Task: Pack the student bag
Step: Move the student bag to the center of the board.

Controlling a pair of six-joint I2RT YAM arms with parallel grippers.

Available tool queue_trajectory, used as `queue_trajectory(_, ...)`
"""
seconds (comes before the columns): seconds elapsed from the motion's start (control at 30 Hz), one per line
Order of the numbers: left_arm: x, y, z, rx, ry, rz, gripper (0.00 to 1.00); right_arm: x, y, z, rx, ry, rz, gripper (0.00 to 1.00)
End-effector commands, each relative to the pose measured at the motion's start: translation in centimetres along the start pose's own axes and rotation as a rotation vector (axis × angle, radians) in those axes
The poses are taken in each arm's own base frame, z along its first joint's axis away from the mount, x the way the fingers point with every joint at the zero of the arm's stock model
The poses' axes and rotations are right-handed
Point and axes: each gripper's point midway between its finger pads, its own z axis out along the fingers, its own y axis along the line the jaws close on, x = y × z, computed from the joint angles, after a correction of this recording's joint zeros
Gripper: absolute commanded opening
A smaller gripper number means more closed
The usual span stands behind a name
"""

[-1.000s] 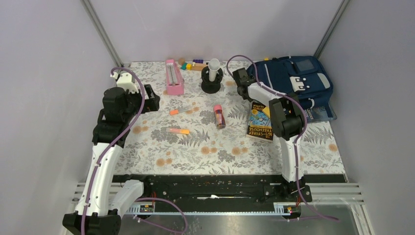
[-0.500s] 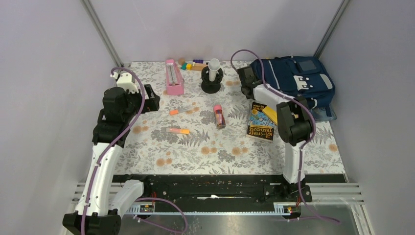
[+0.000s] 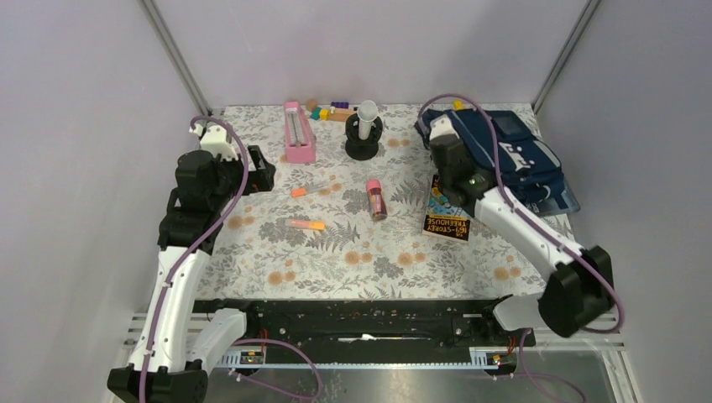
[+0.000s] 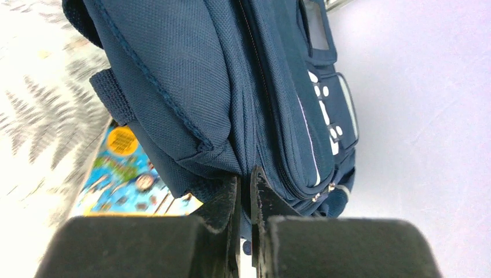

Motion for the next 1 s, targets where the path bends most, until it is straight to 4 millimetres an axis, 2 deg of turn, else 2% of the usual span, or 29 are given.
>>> queue_trajectory(0.0, -1.2, -1.0, -0.3, 0.051, -0.059, 0.011, 0.99, 0.1, 1.0, -4.8, -0.053, -0.075, 0.169, 0.00)
queue_trajectory(0.17, -1.0, -1.4, 0.0, 0.077, -0.048, 0.004, 0.99, 1.8, 4.6, -8.1, -0.174, -0.098, 0.202, 0.00)
queue_trajectory(0.3, -0.7, -1.9, 0.2, 0.095, -0.037, 0.007, 0.99, 3.3, 7.6, -9.4, -0.288, -0.072, 0.269, 0.00)
queue_trajectory(0.33, -0.5, -2.0, 0.3, 0.097, -0.033, 0.008, 0.99, 3.7, 8.1, -9.5, -0.311, -0.061, 0.287, 0.20)
queue_trajectory(0.37, -0.5, -2.1, 0.4, 0.103, -0.031, 0.011, 0.99, 4.1, 8.5, -9.6, -0.325, -0.051, 0.303, 0.51)
queue_trajectory(0.4, -0.4, -2.3, 0.4, 0.108, -0.028, 0.014, 0.99, 4.4, 8.6, -9.7, -0.333, -0.046, 0.319, 0.76)
queue_trajectory(0.43, -0.3, -2.4, 0.5, 0.111, -0.025, 0.018, 0.99, 4.8, 8.4, -9.9, -0.328, -0.044, 0.344, 0.86)
queue_trajectory(0.5, -0.1, -2.6, 0.6, 0.117, -0.018, 0.022, 0.99, 5.7, 7.9, -10.1, -0.310, -0.028, 0.384, 0.95)
queue_trajectory(0.63, 0.1, -2.9, 0.7, 0.128, -0.012, 0.026, 0.99, 8.7, 6.9, -10.2, -0.262, 0.062, 0.506, 0.99)
queue_trajectory(0.87, 0.0, -3.2, 0.6, 0.143, -0.017, 0.033, 0.99, 16.4, 7.6, -8.5, -0.214, 0.284, 0.721, 0.96)
queue_trajectory(0.97, 0.1, -3.3, 0.6, 0.146, -0.014, 0.035, 0.99, 18.0, 8.0, -8.2, -0.215, 0.315, 0.825, 0.95)
